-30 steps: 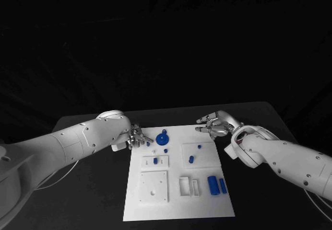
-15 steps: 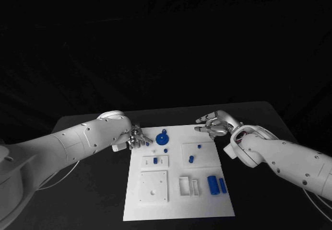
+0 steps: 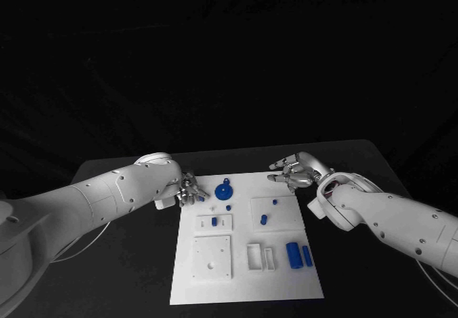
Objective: Assemble the parts on the task board
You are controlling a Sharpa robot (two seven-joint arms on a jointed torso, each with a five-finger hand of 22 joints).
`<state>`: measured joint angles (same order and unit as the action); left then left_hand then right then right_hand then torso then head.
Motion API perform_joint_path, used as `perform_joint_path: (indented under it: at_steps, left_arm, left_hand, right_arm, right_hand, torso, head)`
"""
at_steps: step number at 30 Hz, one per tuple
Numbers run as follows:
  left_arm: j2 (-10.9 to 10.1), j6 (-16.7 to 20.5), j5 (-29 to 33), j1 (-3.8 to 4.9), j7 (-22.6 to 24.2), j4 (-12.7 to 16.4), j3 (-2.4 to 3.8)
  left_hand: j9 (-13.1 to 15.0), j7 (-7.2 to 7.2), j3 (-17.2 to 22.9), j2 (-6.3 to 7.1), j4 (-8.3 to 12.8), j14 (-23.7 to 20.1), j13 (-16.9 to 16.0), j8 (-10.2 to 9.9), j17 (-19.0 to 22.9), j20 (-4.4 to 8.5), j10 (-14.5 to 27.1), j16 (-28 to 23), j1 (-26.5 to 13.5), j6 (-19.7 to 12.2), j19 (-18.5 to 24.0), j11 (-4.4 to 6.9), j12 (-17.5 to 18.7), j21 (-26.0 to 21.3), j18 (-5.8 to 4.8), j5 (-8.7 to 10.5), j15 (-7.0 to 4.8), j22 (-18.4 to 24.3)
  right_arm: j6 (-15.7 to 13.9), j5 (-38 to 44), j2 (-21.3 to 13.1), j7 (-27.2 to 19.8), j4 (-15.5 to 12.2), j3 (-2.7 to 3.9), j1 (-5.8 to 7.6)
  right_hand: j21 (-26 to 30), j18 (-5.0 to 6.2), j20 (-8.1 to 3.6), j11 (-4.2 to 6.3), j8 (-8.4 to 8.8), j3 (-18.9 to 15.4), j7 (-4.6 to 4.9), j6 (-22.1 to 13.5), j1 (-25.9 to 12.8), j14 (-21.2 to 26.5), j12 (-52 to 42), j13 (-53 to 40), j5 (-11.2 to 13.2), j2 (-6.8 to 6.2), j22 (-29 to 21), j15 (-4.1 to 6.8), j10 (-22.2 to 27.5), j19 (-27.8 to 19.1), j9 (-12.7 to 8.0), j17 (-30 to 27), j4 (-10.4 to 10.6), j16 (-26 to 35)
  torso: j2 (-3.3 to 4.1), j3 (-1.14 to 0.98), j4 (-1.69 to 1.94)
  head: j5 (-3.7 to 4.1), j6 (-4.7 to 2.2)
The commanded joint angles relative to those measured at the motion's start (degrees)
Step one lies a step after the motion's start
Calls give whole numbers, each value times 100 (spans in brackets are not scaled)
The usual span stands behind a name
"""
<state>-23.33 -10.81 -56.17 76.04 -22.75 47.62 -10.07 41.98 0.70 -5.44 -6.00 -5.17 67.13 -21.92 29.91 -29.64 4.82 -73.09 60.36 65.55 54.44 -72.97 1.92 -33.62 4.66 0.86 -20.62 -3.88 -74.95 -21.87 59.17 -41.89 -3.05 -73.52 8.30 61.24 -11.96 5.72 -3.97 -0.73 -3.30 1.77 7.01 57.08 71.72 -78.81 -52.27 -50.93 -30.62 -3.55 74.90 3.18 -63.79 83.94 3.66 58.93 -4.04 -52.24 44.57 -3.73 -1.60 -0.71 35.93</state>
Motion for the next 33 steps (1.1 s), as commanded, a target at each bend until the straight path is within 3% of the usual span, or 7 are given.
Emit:
perform_joint_path:
  at_steps: [1,10,18,21,24,29,33]
  left_arm:
    - [18,-98,115,0,69,5,1]
    - [0,-72,262,0,17,29,2]
    - [-52,61,514,0,-101,92,4]
    - [-93,123,602,0,-130,139,5]
    - [-143,194,673,0,-150,202,7]
    - [-310,418,761,1,-183,455,10]
    - [-537,684,812,3,-230,831,12]
  left_hand:
    - [-14,0,15,-69,49,-34,5,14,8,12,31,17,23,-13,49,-6,14,-31,-53,-27,6,-85]
    - [-36,-24,190,-211,262,-20,7,58,-4,24,4,53,309,-9,41,14,5,-14,-58,-49,-8,-98]
    - [142,-62,383,-331,477,42,-1,228,-53,65,-99,135,567,21,13,54,-23,55,-75,-55,-50,-116]
    - [348,-91,447,-354,548,43,-13,379,-90,78,-133,168,573,32,27,68,-34,102,-83,-77,-64,-117]
    - [420,-92,499,-369,603,48,-25,379,-114,85,-147,186,573,36,36,73,-43,134,-86,-91,-70,-118]
    - [472,-101,551,-364,683,70,-37,345,-136,95,-173,197,557,78,36,85,-52,189,-83,-92,-80,-117]
    - [485,-110,570,-354,733,107,-47,316,-152,110,-208,209,551,120,21,97,-61,238,-85,-102,-95,-118]
  right_arm:
    - [56,0,7,-31,-1,2,-3]
    - [73,-1,11,-23,6,2,-3]
    - [86,-1,12,-17,12,2,-3]
    - [89,-1,12,-15,17,2,-3]
    - [91,-1,10,-15,22,2,-3]
    - [95,-2,5,-13,37,2,-3]
    - [102,-3,-2,-11,47,2,-4]
  right_hand:
    - [8,44,-22,4,-28,12,-8,-32,-60,8,-10,3,-20,-18,152,-2,39,154,7,5,9,0]
    - [8,44,-22,4,-28,12,-8,-32,-60,8,-10,3,-20,-18,152,-2,39,154,7,5,9,0]
    - [8,44,-22,4,-28,12,-8,-32,-60,8,-10,3,-20,-18,152,-2,39,154,7,5,9,0]
    - [8,44,-22,4,-28,12,-8,-32,-60,8,-10,3,-20,-18,152,-2,39,154,7,5,9,0]
    - [8,44,-22,4,-28,12,-8,-32,-60,8,-10,3,-20,-18,152,-2,39,154,7,5,9,0]
    - [8,44,-22,4,-28,12,-8,-32,-60,8,-10,3,-20,-18,152,-2,39,154,7,5,9,0]
    - [21,43,-22,3,-27,7,-7,-33,-65,13,-12,-1,-34,-15,149,-3,45,149,7,5,7,1]
  torso:
    - [-1,1,-2]
    - [0,2,-2]
    - [0,1,-1]
    - [-1,-1,-1]
    - [-3,-1,1]
    - [-6,-3,5]
    - [-10,-4,8]
  head:
    - [-3,0]
    - [-8,10]
    - [-21,24]
    - [-20,28]
    - [-17,32]
    - [-17,32]
    - [-10,37]
